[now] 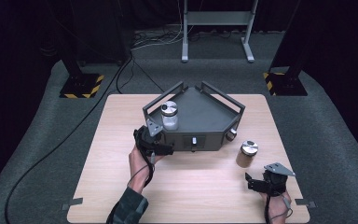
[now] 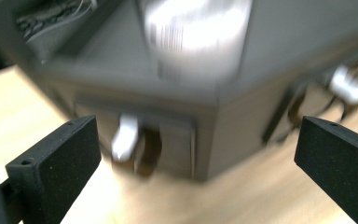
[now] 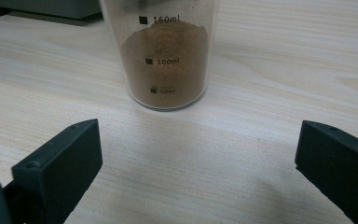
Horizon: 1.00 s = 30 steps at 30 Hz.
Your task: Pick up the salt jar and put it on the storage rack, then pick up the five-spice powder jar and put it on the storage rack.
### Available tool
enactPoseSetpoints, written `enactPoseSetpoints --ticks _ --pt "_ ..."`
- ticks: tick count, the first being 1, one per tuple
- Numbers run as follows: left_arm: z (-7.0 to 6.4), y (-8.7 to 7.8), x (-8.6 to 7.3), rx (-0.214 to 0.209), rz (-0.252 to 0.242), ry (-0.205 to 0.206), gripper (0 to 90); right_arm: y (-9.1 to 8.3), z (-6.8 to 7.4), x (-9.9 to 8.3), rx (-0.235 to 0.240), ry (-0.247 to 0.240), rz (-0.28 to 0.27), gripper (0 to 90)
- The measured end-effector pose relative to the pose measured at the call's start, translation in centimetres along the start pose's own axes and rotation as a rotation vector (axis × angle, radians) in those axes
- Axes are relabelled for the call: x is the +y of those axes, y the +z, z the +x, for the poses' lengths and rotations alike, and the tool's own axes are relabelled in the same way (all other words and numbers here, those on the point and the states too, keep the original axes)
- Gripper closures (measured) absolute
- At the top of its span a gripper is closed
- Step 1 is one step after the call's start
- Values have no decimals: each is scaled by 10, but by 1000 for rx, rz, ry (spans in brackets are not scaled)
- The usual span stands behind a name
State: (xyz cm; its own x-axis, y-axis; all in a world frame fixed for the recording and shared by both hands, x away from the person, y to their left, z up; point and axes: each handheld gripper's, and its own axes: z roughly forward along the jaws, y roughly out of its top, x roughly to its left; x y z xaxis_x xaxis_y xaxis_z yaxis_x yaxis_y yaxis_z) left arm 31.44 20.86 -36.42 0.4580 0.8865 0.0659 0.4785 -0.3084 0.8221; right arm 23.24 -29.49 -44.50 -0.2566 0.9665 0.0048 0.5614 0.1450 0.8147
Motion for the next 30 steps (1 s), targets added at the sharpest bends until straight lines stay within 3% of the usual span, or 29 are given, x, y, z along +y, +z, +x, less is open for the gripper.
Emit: enactPoseSetpoints --ticks 6,9,13,18,20,22,24,30 --pt "-3 -2 -45 22 74 -39 1 0 0 0 1 0 2 0" --pt "-6 -8 -69 47 85 -67 1 0 0 0 2 1 1 0" --pt "-2 -11 -89 52 100 -107 1 -1 -3 -1 5 17 -7 0" --pt "5 -11 -100 32 112 -136 1 0 -1 0 2 3 1 0" --pt "6 -9 -99 24 138 -146 1 0 -1 0 1 4 0 0" --pt "7 -10 -102 12 120 -140 3 0 0 0 0 3 -1 0" --pt "9 -7 -96 3 153 -134 1 0 0 0 0 2 1 0" --pt "4 -5 -94 20 165 -110 1 0 -1 0 2 2 -1 0"
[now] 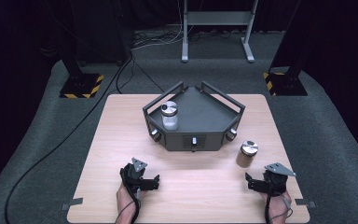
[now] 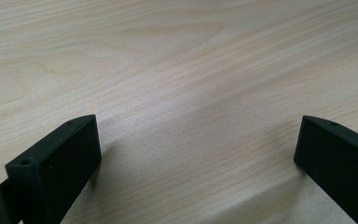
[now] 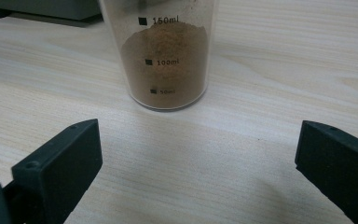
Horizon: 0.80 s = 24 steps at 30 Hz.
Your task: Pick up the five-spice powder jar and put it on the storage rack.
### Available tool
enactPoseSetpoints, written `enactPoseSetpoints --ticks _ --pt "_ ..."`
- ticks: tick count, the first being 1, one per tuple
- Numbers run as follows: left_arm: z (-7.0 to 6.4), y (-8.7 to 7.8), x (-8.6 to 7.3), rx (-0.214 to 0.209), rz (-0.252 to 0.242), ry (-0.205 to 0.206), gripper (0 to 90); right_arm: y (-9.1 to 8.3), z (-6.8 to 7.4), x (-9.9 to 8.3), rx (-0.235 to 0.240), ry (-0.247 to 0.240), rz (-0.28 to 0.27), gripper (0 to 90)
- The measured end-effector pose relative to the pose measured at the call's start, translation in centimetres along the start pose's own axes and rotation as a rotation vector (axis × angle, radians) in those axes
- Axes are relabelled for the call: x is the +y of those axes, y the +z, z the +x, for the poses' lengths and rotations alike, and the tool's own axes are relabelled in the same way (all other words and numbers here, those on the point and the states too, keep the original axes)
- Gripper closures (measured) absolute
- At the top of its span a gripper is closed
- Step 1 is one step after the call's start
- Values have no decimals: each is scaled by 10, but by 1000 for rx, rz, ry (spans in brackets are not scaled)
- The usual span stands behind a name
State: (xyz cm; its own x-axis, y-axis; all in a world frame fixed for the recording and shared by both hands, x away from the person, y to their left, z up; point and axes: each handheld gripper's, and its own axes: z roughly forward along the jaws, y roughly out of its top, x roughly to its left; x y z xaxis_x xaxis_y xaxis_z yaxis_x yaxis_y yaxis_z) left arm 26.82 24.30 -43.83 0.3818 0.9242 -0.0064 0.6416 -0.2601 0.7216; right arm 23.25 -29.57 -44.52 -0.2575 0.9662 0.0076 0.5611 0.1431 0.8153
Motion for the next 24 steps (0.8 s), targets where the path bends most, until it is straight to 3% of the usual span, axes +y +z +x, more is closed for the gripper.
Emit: enactPoseSetpoints --ticks 14,24 --pt "0 0 0 1 0 3 1 2 7 4 -20 -36 23 0" --pt "-1 0 0 4 0 6 1 2 5 4 -10 -30 21 0"
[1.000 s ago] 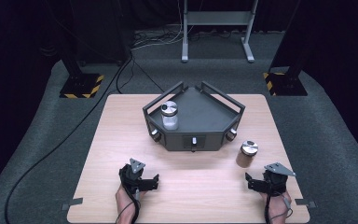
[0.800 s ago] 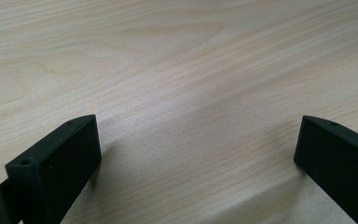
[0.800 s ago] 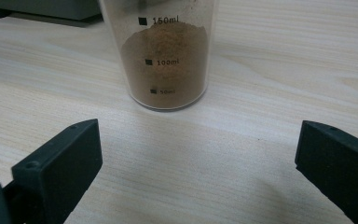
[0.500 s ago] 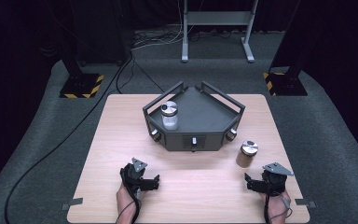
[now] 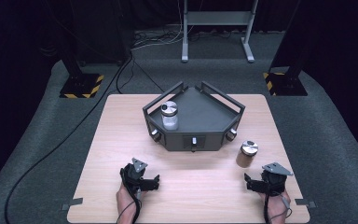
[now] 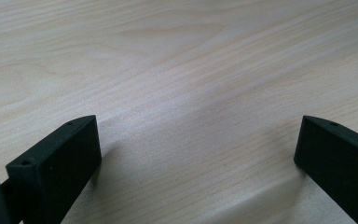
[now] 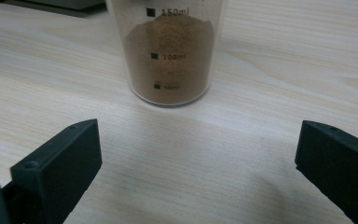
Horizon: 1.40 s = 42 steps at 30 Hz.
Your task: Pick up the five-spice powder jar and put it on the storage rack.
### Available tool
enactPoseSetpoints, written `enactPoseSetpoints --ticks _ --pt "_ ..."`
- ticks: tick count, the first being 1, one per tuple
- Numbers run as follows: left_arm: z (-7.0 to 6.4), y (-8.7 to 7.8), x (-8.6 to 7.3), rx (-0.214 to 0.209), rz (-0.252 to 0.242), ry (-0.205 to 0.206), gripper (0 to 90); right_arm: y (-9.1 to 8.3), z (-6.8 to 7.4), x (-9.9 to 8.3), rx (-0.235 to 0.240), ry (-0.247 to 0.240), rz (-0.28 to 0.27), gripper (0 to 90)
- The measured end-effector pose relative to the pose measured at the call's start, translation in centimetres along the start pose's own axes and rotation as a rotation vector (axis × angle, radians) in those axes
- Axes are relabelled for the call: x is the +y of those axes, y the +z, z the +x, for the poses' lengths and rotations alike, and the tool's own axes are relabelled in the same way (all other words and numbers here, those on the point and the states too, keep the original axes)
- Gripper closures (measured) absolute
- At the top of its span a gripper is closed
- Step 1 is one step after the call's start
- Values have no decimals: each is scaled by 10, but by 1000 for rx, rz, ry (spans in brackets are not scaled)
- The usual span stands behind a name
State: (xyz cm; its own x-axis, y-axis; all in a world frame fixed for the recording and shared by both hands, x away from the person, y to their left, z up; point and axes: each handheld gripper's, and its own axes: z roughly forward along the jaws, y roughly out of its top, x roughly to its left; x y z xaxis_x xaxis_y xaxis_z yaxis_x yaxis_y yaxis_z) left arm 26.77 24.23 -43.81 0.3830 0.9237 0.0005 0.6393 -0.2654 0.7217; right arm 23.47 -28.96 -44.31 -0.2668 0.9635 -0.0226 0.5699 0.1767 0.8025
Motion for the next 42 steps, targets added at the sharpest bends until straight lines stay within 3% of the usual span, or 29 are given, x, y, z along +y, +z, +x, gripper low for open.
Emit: enactPoseSetpoints --ticks 6,13,20,24,29,32,36,42 --pt "0 0 0 1 -1 0 1 1 -13 2 58 35 -8 0" --pt "-1 0 -1 5 -4 4 1 4 -9 22 70 -8 -34 0" --pt "-2 0 -1 8 -6 4 1 24 -10 45 107 -18 -41 0" --pt "-2 0 -1 8 -7 4 1 36 -11 51 112 -15 -27 0" --pt "-2 0 -1 8 -6 5 1 44 -5 54 85 -12 -10 2" --pt "-3 0 -1 9 -7 6 1 48 -5 54 81 -3 0 90" --pt "-2 0 -1 8 -6 5 1 47 -7 48 87 8 -18 282" --pt "-1 0 -1 5 -5 4 1 45 -1 46 63 -10 -26 302"
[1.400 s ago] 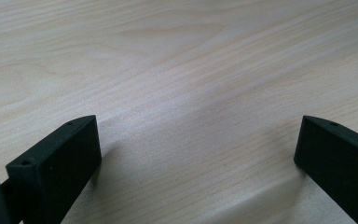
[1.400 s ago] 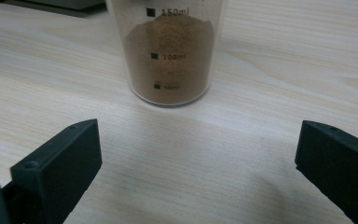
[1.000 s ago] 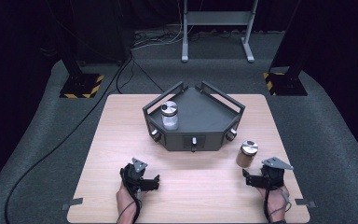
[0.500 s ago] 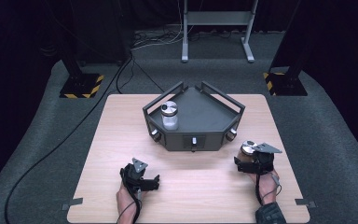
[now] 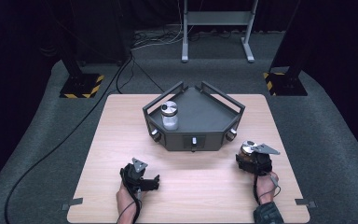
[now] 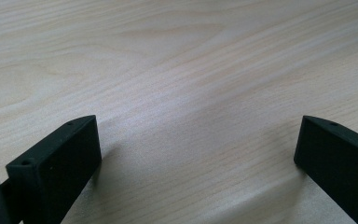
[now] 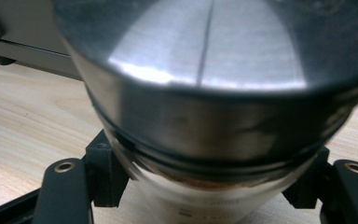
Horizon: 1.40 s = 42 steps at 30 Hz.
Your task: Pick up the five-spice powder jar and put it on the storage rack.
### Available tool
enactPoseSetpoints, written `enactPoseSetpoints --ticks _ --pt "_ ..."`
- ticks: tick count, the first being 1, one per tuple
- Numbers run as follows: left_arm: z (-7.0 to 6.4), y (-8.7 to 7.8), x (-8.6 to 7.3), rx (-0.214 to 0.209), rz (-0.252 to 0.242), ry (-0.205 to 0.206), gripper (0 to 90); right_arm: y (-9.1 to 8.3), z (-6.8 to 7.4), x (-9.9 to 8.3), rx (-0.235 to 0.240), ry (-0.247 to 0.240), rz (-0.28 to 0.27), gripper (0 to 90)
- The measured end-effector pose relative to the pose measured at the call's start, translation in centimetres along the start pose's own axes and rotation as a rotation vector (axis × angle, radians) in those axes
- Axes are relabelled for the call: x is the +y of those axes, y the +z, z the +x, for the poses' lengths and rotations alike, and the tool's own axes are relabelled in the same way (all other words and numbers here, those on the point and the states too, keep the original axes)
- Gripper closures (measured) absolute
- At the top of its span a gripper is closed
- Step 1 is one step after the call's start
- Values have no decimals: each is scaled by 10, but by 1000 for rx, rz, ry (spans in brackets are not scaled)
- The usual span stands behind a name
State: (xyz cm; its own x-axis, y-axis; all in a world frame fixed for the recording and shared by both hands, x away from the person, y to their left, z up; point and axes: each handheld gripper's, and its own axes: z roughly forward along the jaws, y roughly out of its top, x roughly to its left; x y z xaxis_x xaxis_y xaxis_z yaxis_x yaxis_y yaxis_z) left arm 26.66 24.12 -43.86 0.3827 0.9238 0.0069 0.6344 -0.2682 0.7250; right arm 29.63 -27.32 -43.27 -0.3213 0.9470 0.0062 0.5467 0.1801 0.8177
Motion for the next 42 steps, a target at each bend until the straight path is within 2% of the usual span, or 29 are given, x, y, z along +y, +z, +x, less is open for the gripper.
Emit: enactPoseSetpoints --ticks 8,16,18,23,36,42 --pt "0 0 0 1 0 -1 2 -5 -2 2 13 8 3 304" --pt "0 0 0 -5 2 -7 5 -30 -2 11 26 -10 -35 304" --pt "0 -1 0 -5 2 -7 5 -38 -6 18 57 -2 -40 305" --pt "0 -1 -1 -4 2 -6 5 -47 -4 28 79 -20 -58 304" --pt "0 -1 -1 -4 2 -7 5 -55 7 53 96 -88 -66 305" --pt "0 -1 -1 -5 2 -6 6 -56 6 56 94 -93 -78 304"
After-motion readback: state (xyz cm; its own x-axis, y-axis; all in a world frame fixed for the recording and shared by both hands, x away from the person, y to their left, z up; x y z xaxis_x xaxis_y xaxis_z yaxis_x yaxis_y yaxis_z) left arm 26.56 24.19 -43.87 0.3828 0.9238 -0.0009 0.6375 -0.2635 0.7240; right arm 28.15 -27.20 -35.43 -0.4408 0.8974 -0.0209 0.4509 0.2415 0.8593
